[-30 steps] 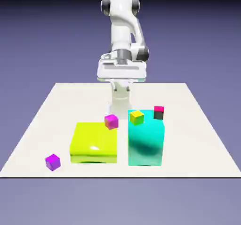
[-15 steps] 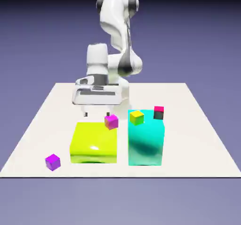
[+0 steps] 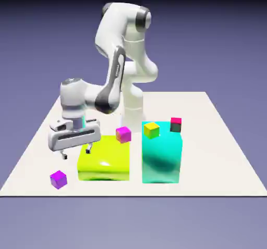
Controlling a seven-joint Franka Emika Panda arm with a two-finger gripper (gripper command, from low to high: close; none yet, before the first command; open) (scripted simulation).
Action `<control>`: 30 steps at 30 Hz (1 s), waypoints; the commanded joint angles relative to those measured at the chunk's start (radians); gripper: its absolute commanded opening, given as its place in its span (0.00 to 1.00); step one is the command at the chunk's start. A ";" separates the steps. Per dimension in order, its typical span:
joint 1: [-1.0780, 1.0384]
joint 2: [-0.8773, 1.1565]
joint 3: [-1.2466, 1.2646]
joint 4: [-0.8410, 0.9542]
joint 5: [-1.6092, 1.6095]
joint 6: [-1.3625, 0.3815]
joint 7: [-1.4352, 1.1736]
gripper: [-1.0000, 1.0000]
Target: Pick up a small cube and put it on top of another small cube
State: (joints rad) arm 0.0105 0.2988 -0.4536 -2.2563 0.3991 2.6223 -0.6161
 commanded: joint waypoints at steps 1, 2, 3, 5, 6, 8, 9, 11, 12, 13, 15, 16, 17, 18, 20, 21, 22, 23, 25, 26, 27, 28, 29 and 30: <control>0.000 0.028 -0.015 0.018 0.013 -0.013 -0.044 0.50; 0.000 0.056 -0.029 0.036 0.026 -0.027 -0.087 0.50; 0.000 0.084 -0.044 0.053 0.038 -0.040 -0.131 0.50; 0.000 0.139 -0.073 0.089 0.064 -0.066 -0.218 0.50; 0.000 0.167 -0.087 0.106 0.077 -0.080 -0.261 0.50; 0.000 0.223 -0.116 0.142 0.102 -0.106 -0.348 0.50; 0.000 0.247 -0.129 0.157 0.113 -0.118 -0.385 0.50; -0.020 0.283 -0.102 0.168 0.140 -0.093 -0.403 0.50; -0.040 0.319 -0.076 0.180 0.168 -0.069 -0.422 0.50; -0.060 0.355 -0.050 0.191 0.195 -0.044 -0.440 0.50; -0.084 0.399 -0.018 0.205 0.228 -0.014 -0.462 0.50; -0.084 0.399 -0.018 0.205 0.228 -0.014 -0.462 0.00; -0.084 0.399 -0.018 0.205 0.228 -0.014 -0.462 0.00; -0.065 0.363 -0.044 0.194 0.201 -0.039 -0.444 0.00; -0.025 0.291 -0.097 0.171 0.146 -0.088 -0.407 0.00; -0.005 0.254 -0.123 0.160 0.119 -0.112 -0.389 0.00; 0.000 0.247 -0.129 0.157 0.113 -0.118 -0.385 0.00; 0.000 0.247 -0.129 0.157 0.113 -0.118 -0.385 0.00; -0.002 0.174 -0.106 0.109 0.077 -0.134 -0.306 0.00; -0.002 0.138 -0.095 0.084 0.059 -0.142 -0.266 0.00; -0.003 0.102 -0.084 0.060 0.041 -0.150 -0.226 0.00; -0.003 0.065 -0.073 0.036 0.023 -0.157 -0.187 0.00; -0.004 0.029 -0.061 0.012 0.005 -0.165 -0.147 0.00; -0.004 -0.007 -0.050 -0.013 -0.013 -0.173 -0.107 0.00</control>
State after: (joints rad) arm 0.0063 0.2918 -0.5039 -2.2687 0.3863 2.4478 -0.7236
